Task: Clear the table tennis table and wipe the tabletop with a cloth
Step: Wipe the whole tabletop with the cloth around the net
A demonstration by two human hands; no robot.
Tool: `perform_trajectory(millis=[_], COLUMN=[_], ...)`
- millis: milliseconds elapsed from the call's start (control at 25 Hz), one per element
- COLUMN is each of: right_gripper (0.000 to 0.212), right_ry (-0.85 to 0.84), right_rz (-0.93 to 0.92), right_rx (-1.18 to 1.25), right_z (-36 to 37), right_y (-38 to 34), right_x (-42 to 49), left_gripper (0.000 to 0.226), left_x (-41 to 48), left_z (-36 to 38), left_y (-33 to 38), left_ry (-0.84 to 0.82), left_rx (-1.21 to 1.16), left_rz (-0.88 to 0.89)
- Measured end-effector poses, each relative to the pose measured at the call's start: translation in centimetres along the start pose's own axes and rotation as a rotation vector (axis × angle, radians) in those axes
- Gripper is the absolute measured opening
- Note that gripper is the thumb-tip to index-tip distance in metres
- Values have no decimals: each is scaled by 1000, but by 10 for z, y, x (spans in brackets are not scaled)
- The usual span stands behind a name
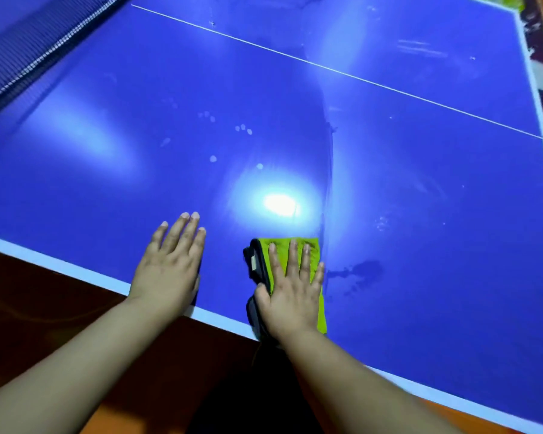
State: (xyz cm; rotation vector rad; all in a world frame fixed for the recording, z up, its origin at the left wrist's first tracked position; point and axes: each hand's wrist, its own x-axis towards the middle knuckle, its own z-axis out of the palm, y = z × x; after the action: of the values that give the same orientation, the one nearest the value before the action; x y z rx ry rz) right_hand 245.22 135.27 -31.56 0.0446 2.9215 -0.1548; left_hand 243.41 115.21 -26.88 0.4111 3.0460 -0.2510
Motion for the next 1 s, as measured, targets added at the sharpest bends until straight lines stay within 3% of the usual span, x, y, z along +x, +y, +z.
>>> perform_trajectory(millis=[160,320,400,600,760,1000], right_gripper=[79,73,72,72,73,72], right_ry=[-67,-65,12,-13,15,43], right_rz=[-28,-12,28,85,70,13], right_rx=[11,12,15,21,39,18], right_z=[6,-3,-9,-32,-47,-73], right_y=[-8,2,12,39,56,74], right_x=[-48,-17,22,137,227,371], left_gripper=[80,81,80,92,83,101], left_x=[-18,0,22,96,176,298], left_z=[1,-3,-8,-14,-12,-15], left_y=[13,30,37,57,70,79], left_ry=[-64,-108,-128,-167,-169,-244], left_rx=[-35,-84,-102,-92,-93,-144], left_rz=[34,87,108,73,10,-64])
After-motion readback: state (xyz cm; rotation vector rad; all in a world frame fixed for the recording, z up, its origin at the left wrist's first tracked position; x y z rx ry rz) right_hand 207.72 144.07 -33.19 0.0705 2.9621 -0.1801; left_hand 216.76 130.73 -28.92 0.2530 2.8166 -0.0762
